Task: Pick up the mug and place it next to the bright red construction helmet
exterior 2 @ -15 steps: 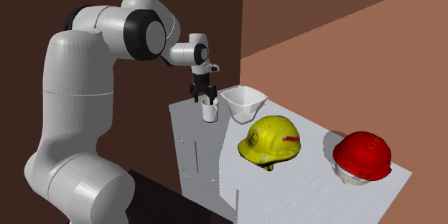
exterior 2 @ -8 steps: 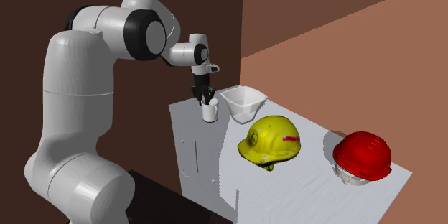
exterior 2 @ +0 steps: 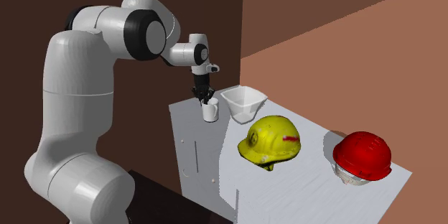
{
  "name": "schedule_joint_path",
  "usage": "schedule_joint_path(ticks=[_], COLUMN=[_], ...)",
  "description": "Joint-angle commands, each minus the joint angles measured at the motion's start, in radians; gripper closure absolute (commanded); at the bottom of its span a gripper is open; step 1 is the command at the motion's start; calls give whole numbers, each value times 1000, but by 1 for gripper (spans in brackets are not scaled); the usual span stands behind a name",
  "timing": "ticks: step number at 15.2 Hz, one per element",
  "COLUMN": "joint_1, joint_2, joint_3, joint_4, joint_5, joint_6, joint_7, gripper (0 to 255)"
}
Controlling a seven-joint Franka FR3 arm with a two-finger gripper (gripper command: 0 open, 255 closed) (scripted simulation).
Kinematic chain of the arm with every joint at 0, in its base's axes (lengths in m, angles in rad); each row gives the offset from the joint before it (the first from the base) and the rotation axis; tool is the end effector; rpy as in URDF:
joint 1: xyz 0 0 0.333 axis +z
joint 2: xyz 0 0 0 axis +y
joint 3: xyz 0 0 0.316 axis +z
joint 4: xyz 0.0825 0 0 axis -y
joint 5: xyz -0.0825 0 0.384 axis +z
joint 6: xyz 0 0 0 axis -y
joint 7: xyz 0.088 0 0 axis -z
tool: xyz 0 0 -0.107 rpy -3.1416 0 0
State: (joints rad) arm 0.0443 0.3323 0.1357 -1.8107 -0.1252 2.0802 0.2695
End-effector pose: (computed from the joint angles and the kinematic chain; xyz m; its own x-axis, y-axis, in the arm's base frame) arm 0.6217 0.1010 0.3557 0.9986 -0.0327 -0.0419 -0.0295 -0.9967 0.0752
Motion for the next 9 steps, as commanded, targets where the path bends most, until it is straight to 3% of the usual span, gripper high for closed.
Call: schedule_joint_path(ticks=[1,9], joint_1=[0,-1], joint_2=[-6,-46], joint_3=[1,4], joint_4=[6,60], joint_5=[1,12], joint_6=[-11,-105], joint_7=[-1,-13], gripper=[255,255])
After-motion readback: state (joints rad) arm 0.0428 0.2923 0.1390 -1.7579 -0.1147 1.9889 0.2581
